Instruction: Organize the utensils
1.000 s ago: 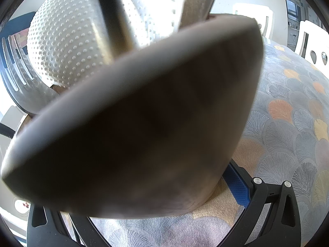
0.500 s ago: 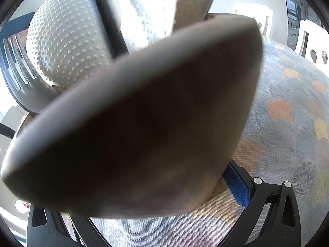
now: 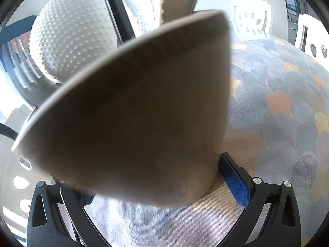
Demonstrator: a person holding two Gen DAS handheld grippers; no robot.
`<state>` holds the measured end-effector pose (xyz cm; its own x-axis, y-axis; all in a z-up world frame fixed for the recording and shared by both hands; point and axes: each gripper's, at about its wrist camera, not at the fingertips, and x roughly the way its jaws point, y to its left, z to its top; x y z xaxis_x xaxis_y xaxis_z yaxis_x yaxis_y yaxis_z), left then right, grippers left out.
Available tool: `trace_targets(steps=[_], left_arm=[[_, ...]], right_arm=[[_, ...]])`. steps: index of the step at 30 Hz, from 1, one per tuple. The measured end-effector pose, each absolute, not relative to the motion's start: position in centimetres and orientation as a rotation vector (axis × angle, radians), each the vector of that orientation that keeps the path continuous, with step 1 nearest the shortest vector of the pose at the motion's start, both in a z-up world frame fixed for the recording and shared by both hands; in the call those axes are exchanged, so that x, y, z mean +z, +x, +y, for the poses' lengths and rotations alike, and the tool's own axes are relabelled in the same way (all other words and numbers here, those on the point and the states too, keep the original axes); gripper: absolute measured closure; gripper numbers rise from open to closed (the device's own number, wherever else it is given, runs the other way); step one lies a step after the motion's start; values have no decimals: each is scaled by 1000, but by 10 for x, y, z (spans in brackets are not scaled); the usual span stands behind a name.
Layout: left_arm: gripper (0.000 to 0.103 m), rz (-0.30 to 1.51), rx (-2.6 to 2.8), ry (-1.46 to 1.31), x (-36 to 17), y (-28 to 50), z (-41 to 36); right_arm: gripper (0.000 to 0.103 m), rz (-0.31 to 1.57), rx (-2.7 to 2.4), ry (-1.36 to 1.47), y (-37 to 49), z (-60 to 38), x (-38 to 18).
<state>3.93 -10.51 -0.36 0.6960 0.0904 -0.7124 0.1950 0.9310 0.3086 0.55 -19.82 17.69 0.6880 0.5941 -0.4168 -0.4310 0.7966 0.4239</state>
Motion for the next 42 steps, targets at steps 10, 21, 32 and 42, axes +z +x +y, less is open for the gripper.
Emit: trace_targets(steps=[10, 21, 32, 42], left_arm=[[0, 800, -67, 390, -4, 2, -124], [0, 822, 36, 222, 35, -43, -81], [0, 865, 131, 203, 79, -65, -83], [0, 879, 143, 341, 83, -65, -116]], right_arm=[[51, 584, 600, 344, 5, -204, 174], [51, 632, 558, 237, -24, -209, 151], [51, 767, 367, 416, -61, -273, 93], [51, 622, 486, 518, -100, -343, 142]])
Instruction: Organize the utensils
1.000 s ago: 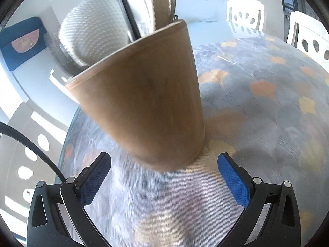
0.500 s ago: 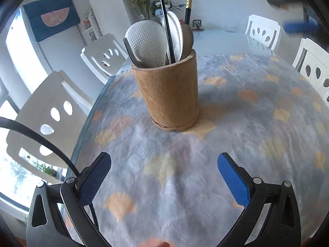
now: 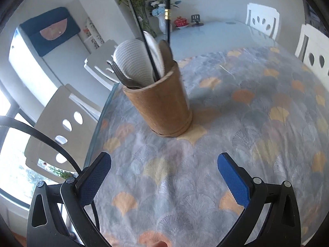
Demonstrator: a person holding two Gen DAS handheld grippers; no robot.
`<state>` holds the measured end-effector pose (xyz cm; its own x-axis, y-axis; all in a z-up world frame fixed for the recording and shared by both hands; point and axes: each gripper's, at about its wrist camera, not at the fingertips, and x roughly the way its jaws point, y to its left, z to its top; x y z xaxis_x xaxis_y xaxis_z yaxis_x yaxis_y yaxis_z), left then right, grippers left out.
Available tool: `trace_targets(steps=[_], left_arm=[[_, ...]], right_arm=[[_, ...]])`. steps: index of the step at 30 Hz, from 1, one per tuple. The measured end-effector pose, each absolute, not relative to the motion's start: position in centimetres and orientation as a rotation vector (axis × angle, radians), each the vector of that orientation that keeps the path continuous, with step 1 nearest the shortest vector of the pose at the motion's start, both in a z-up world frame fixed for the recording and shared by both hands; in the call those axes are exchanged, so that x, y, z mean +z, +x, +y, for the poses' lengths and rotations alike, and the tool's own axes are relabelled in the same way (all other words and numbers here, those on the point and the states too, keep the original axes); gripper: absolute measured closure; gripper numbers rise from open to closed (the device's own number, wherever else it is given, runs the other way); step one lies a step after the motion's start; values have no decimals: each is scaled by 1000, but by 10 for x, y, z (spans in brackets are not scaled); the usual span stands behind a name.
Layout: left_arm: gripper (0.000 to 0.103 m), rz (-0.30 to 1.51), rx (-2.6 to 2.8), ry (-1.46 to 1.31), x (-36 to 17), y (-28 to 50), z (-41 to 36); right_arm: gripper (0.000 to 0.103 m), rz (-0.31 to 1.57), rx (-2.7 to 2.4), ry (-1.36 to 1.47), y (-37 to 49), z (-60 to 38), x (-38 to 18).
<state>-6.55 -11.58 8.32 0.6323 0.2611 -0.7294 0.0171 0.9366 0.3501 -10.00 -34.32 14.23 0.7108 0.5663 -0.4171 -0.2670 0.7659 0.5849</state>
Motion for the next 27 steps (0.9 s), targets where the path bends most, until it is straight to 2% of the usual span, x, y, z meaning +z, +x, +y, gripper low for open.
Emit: trace_targets(steps=[4, 8, 13, 27], left_arm=[[0, 880, 132, 327, 93, -70, -121], [0, 884, 95, 312, 107, -69, -129], [0, 864, 92, 313, 127, -76, -136], [0, 853, 164, 210, 170, -166, -112]], right_arm=[[44, 598, 446, 407, -119, -339, 162], [44, 627, 274, 239, -135, -320, 149], [44, 669, 211, 269, -149, -312, 129], [44, 636, 186, 203, -245, -270, 138]])
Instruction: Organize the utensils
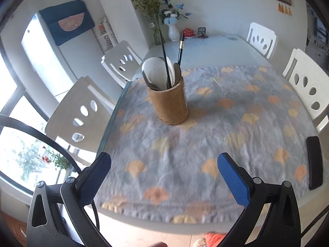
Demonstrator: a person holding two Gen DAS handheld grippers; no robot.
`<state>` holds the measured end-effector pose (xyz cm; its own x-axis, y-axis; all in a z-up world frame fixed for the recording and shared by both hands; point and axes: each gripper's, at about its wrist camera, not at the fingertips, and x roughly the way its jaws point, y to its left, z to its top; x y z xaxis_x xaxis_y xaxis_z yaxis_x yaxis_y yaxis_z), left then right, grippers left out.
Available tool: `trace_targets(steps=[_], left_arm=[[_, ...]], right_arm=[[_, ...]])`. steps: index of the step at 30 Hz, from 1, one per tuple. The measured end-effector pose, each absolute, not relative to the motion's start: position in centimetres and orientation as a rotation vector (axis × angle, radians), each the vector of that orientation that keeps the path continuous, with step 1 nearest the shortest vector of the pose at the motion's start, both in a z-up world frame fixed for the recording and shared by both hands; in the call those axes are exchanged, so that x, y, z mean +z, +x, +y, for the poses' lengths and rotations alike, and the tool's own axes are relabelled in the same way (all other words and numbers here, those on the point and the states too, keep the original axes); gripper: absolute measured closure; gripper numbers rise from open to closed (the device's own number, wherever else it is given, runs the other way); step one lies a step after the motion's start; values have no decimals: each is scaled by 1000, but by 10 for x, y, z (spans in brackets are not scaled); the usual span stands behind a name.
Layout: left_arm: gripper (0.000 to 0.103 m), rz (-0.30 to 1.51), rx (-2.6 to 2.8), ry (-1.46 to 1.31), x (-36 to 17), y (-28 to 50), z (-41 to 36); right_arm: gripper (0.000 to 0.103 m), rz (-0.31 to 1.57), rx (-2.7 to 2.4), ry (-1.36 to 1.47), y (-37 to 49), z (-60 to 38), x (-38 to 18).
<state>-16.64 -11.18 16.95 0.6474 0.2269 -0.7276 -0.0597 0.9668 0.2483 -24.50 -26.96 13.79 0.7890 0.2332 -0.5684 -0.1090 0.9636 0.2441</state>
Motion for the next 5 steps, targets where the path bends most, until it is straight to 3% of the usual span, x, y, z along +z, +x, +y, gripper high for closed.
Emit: trace_targets(steps=[5], left_arm=[[0, 782, 140, 228, 182, -198, -119]], right_arm=[[44, 638, 179, 191, -273, -268, 131]])
